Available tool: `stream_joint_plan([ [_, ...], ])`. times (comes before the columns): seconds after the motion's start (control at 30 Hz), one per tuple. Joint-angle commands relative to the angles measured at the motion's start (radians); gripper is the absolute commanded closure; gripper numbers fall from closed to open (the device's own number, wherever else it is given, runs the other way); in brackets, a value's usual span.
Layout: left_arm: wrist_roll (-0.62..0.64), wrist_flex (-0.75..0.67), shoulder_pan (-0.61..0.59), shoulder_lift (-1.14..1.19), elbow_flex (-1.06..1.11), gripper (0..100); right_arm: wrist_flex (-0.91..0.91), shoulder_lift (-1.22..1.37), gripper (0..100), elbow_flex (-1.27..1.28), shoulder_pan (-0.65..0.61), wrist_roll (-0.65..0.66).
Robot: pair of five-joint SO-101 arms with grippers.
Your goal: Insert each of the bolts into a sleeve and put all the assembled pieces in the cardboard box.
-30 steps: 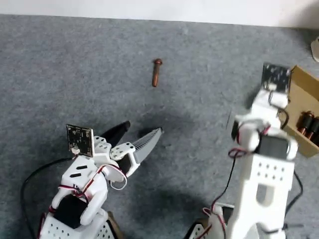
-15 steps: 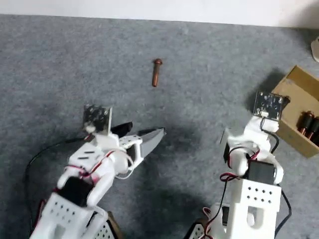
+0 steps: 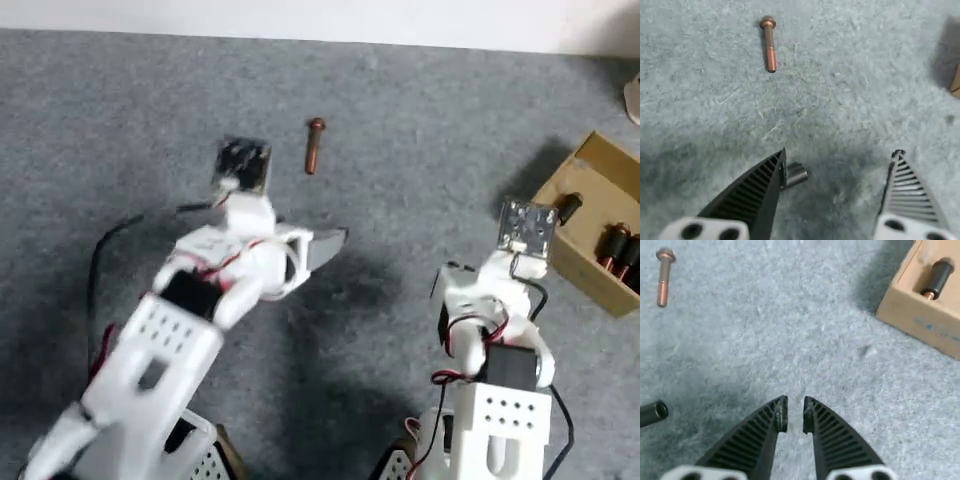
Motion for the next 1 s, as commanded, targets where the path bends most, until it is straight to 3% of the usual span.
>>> stream_joint_plan([
  [0.0,-0.028,-0.002,0.004,0.216,-0.188,70,-0.027,-0.061,95.0,0.018,-0.008,-0.006],
  [0.2,-0.026,-0.002,-0.012,0.441,-0.348,70,-0.079,-0.147,94.9,0.11,-0.008,0.029],
  [0.5,-0.029,0.0,-0.211,0.443,-0.409,70,-0.079,-0.186,94.9,0.142,-0.056,0.034],
  [0.57,-0.084,0.0,-0.242,0.449,-0.433,70,-0.079,-0.185,94.9,0.142,-0.087,0.034],
  [0.8,-0.14,0.0,-0.278,0.456,-0.522,70,-0.079,-0.183,94.9,0.145,-0.099,0.034],
  [0.97,-0.138,0.061,-0.283,0.595,-0.68,70,-0.139,-0.188,94.9,0.205,-0.099,0.034],
])
